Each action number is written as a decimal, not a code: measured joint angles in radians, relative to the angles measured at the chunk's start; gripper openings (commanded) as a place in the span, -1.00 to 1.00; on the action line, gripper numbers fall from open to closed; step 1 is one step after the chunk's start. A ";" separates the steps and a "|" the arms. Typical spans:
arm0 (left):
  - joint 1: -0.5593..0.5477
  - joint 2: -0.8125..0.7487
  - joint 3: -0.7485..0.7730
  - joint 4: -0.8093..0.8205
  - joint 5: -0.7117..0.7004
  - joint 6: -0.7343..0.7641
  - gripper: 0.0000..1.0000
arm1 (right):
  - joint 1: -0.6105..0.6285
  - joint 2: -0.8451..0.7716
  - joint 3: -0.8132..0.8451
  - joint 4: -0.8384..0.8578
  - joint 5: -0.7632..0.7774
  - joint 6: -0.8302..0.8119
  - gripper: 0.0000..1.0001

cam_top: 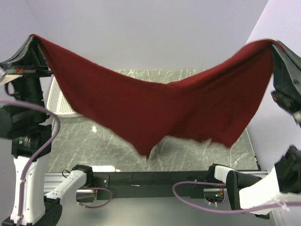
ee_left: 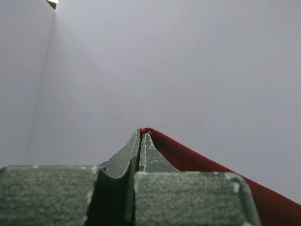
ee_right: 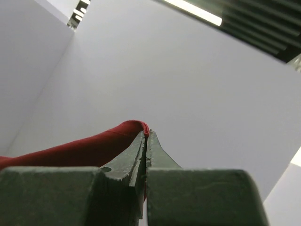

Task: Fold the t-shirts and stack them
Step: Flatten the tshirt out

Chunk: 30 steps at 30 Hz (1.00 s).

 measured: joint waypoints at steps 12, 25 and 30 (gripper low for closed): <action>0.000 0.272 -0.336 0.090 0.057 0.003 -0.99 | -0.005 0.041 -0.691 0.062 -0.024 -0.064 -1.00; -0.023 1.236 0.008 0.017 0.093 0.012 -0.99 | 0.026 0.391 -1.355 0.301 0.061 -0.227 -1.00; -0.031 1.407 0.261 -0.114 0.094 0.012 -0.99 | 0.077 0.632 -1.187 0.303 0.148 -0.264 -1.00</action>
